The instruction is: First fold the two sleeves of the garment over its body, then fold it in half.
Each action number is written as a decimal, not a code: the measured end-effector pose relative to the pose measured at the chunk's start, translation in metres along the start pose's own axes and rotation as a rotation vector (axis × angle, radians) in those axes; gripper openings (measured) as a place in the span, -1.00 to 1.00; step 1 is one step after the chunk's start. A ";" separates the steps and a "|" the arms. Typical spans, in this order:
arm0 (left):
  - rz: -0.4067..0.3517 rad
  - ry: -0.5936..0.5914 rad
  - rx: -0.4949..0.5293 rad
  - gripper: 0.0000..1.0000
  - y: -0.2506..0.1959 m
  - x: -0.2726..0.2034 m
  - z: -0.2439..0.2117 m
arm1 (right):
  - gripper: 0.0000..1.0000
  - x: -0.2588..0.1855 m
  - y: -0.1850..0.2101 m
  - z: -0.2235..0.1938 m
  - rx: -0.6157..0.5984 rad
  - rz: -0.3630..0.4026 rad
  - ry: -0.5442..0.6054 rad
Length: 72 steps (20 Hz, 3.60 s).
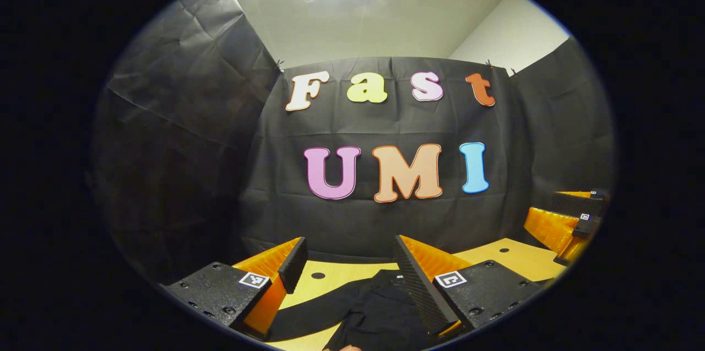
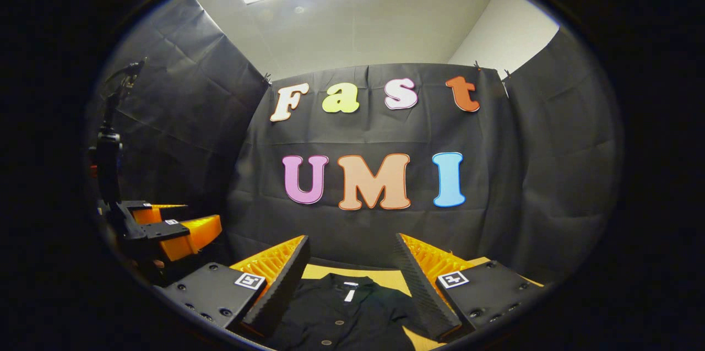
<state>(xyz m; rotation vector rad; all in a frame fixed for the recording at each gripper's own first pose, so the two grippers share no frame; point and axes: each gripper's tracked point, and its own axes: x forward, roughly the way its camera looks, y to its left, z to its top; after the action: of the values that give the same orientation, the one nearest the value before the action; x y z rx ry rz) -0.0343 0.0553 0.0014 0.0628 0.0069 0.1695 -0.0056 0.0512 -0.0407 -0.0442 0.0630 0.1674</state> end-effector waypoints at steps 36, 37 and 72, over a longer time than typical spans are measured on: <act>0.078 0.040 0.082 0.84 -0.148 0.030 -0.011 | 0.96 -0.034 -0.321 -0.268 -0.214 -0.083 0.715; 0.084 0.040 0.083 0.84 -0.150 0.030 -0.012 | 1.00 -0.038 -0.321 -0.280 -0.208 -0.069 0.751; 0.170 0.049 0.121 0.84 -0.065 0.029 -0.013 | -0.95 -0.037 -0.295 -0.324 0.237 -0.206 0.919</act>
<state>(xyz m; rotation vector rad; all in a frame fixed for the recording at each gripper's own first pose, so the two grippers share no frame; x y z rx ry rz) 0.0055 -0.0033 -0.0161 0.1799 0.0608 0.3405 -0.0113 -0.2610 -0.3499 0.1121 0.9906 -0.0790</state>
